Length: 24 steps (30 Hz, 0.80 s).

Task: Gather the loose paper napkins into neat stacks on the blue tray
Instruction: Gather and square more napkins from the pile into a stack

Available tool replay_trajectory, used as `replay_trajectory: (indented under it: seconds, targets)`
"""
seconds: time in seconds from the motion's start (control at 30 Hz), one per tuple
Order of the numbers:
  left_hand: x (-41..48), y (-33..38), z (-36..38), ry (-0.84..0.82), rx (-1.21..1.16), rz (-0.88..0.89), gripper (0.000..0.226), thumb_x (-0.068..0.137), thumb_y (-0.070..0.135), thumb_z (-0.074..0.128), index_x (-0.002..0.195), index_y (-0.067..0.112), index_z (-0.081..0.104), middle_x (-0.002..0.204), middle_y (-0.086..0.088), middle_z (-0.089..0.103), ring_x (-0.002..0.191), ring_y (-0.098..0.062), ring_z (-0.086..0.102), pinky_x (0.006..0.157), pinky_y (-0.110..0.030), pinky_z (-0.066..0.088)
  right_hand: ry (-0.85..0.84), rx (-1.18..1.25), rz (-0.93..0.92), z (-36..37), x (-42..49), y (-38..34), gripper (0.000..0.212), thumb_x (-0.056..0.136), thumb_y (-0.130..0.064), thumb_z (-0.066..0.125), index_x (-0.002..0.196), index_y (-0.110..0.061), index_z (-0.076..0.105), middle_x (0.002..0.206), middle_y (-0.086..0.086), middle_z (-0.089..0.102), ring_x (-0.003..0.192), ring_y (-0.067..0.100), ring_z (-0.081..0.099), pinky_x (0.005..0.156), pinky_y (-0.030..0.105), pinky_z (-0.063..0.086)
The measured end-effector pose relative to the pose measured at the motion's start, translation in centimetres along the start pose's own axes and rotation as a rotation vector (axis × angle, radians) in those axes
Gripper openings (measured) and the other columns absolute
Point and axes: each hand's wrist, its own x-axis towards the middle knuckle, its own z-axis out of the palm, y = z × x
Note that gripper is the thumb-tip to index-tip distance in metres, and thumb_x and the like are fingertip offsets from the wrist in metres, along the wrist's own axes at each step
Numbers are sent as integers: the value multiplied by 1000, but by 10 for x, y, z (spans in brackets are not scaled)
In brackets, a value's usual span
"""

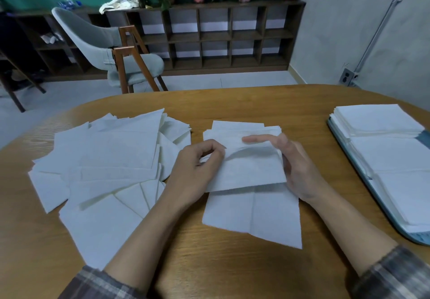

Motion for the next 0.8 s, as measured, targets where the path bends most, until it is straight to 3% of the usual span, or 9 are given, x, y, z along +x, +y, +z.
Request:
replay_trajectory:
  seconds: [0.07,0.17,0.2,0.27,0.4,0.5,0.67,0.73,0.8]
  targets:
    - [2,-1,1,9,-41,-40,29,105,15,56,82,20,73,85,18,70,82,3,61,68,-10,41,49,-54,12,6,-1,0,61,84,-71,71,111,-18,81,118,6,78,113,23,73,96,41,54]
    - [4,-2,3,44,-72,-66,14,101,31,69,94,27,79,95,21,75,86,4,67,69,-8,45,192,-76,36,13,-2,0,21,94,-32,78,94,-11,81,90,3,81,80,12,74,68,27,54]
    - [4,-2,2,74,-88,-64,8,97,34,75,99,28,80,98,22,75,87,3,68,68,-9,47,216,-61,49,14,-2,-1,15,95,-26,76,94,-11,81,87,1,80,77,11,73,66,24,53]
    - [4,-4,2,112,-148,-57,21,90,28,83,109,26,78,101,22,75,86,2,71,67,-13,52,229,-39,76,14,-3,-2,14,96,-23,74,99,-11,80,92,1,81,80,12,75,67,24,55]
    - [6,-6,1,153,-166,-42,29,89,16,84,116,22,75,97,12,78,80,-6,73,65,-18,55,181,3,63,16,-3,-6,20,97,-17,72,116,-15,75,109,-1,81,97,14,77,75,23,58]
    - [6,-8,1,146,-156,-49,31,89,15,84,117,22,74,97,16,77,83,-2,73,65,-16,54,158,-12,28,19,-3,-10,32,98,-11,70,129,-21,69,114,-9,78,100,6,73,76,18,55]
    - [3,-8,3,179,44,-67,48,87,41,83,130,39,62,119,21,63,103,9,61,77,-14,51,142,-9,-32,13,-2,-9,56,97,-15,72,143,-41,55,130,-10,69,115,15,70,86,32,61]
    - [3,-1,2,130,-63,-162,57,89,45,80,138,41,52,114,25,63,97,22,60,73,-6,50,154,85,-32,9,-1,-10,69,92,-18,75,146,-50,47,137,-7,64,118,21,70,87,39,62]
    - [3,2,2,53,-250,-225,56,92,37,78,141,37,51,98,20,76,86,16,69,66,-5,50,195,127,-23,6,0,-9,77,88,-21,77,147,-54,41,133,-10,65,118,23,71,85,39,62]
